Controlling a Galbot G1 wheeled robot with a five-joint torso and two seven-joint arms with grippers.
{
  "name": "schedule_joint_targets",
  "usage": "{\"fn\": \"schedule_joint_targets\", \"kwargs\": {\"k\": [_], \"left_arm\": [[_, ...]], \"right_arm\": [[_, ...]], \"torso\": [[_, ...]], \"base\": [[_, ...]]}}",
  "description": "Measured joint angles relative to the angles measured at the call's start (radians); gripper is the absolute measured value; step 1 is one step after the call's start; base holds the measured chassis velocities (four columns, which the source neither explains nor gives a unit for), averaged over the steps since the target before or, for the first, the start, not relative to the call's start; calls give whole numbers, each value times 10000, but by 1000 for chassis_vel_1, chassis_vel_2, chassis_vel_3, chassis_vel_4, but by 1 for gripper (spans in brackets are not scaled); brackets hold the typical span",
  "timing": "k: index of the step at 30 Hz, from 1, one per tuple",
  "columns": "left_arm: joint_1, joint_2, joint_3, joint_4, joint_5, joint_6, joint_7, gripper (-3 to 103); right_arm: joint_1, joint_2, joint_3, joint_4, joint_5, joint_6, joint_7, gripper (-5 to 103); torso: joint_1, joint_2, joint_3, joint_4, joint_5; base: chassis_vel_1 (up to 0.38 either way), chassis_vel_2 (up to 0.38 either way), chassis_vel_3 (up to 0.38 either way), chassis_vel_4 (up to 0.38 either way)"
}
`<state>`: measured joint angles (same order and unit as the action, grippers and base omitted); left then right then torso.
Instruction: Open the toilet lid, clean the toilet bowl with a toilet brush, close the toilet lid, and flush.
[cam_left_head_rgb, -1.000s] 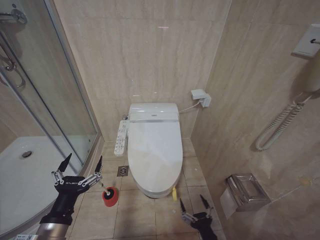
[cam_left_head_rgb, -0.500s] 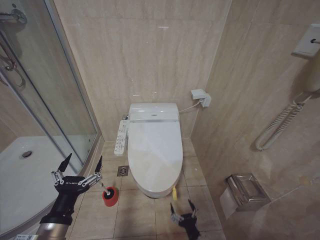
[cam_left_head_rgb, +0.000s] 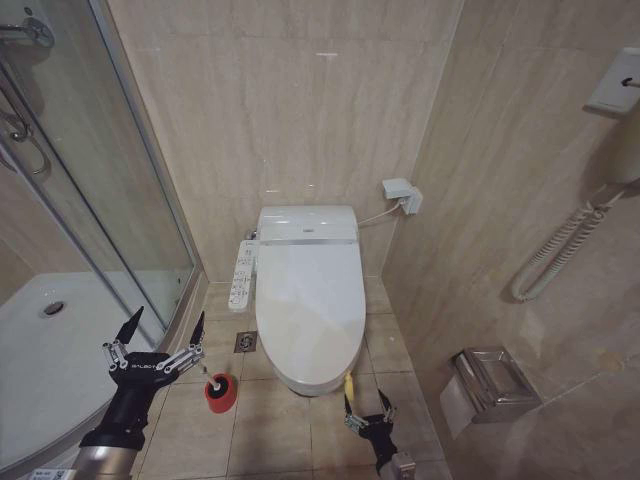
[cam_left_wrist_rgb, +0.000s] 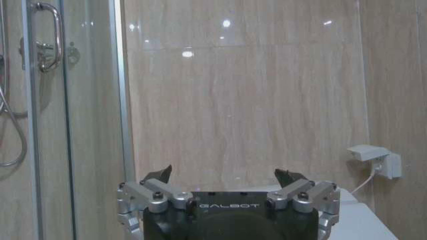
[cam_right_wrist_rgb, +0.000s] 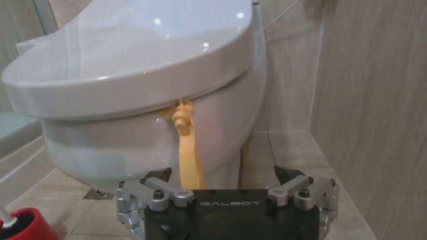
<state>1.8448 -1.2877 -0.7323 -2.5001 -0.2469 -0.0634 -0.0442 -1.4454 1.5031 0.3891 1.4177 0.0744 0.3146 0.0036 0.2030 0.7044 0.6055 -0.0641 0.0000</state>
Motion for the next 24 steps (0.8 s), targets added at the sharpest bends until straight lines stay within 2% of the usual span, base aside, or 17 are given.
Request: {"fn": "schedule_joint_targets", "kwargs": {"k": [17, 18, 24], "left_arm": [[0, 0, 0, 0, 0, 0, 0, 100], [0, 0, 0, 0, 0, 0, 0, 100], [0, 0, 0, 0, 0, 0, 0, 100]], "right_arm": [[474, 193, -34, -311, -1, 9, 211, 100], [474, 185, 0, -304, -5, -9, 196, 94], [451, 191, 33, -340, -3, -28, 112, 94]], "torso": [[0, 0, 0, 0, 1], [0, 0, 0, 0, -1], [0, 0, -1, 0, 0]], "base": [[0, 0, 0, 0], [0, 0, 0, 0], [0, 0, 0, 0]]}}
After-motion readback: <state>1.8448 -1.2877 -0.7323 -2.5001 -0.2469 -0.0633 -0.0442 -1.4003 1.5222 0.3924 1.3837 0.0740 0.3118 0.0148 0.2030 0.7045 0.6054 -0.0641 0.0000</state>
